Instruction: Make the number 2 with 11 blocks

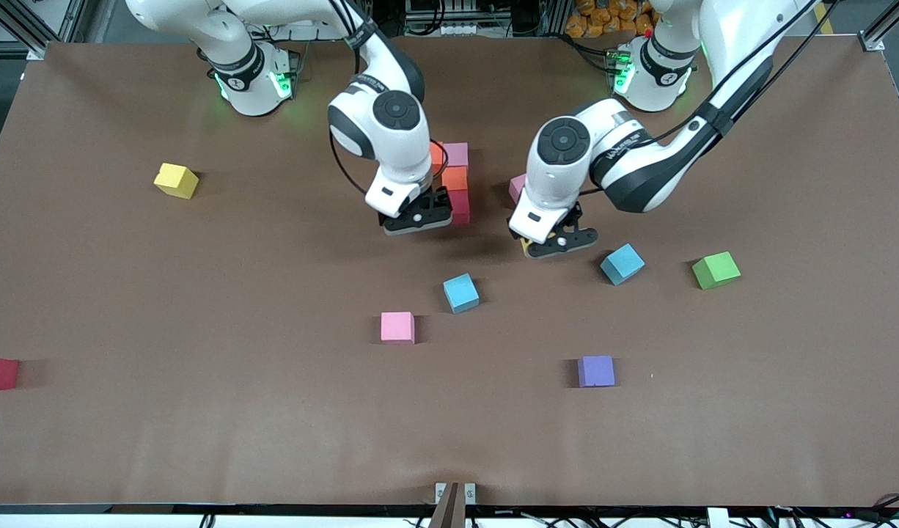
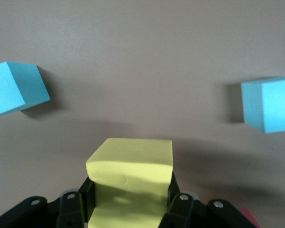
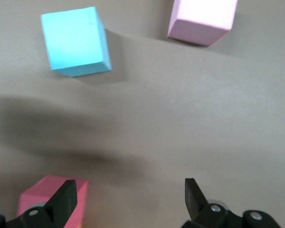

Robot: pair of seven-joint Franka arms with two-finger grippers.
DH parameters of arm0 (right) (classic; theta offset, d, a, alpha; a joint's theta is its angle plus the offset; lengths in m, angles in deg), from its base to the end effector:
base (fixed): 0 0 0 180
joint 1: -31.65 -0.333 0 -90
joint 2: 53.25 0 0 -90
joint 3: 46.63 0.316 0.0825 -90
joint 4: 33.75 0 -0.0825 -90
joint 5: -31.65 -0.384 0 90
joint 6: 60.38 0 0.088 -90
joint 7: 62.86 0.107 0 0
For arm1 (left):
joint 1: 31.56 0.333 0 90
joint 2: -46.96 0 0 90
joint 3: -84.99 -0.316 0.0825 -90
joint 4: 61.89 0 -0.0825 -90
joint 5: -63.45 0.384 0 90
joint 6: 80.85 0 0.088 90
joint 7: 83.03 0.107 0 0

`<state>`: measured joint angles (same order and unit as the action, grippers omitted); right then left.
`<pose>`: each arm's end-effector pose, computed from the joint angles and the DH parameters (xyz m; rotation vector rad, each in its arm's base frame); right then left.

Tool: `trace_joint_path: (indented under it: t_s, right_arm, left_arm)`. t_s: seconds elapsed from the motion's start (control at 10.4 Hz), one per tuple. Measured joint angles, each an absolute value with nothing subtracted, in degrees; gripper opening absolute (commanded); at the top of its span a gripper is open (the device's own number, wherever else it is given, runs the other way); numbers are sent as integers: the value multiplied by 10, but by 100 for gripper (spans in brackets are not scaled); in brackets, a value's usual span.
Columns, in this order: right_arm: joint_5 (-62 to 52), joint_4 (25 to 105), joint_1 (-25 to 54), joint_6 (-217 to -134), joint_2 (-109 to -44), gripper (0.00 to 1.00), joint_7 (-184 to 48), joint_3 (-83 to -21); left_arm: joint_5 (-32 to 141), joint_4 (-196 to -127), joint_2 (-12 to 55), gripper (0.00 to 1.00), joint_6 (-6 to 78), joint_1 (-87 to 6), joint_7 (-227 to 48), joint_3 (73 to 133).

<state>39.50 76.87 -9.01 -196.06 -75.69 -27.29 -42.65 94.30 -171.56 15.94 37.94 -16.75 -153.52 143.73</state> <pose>0.4485 0.4377 0.2894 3.0908 0.3856 0.1286 0.4795 -0.3703 0.3207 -3.0654 -0.3388 0.0605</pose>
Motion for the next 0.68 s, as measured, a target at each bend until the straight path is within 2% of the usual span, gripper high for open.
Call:
trace_joint_path:
  t_s: [0.39,0.68]
  right_arm:
    - [393,769,-76,-1959,-757,100,-385,-468]
    - [393,769,-52,-1959,-757,100,-444,-474]
  left_arm:
    - [911,-1691,150,0,373,-211,-1529,1438]
    - [888,-1674,148,0,361,-243,-1530,1437]
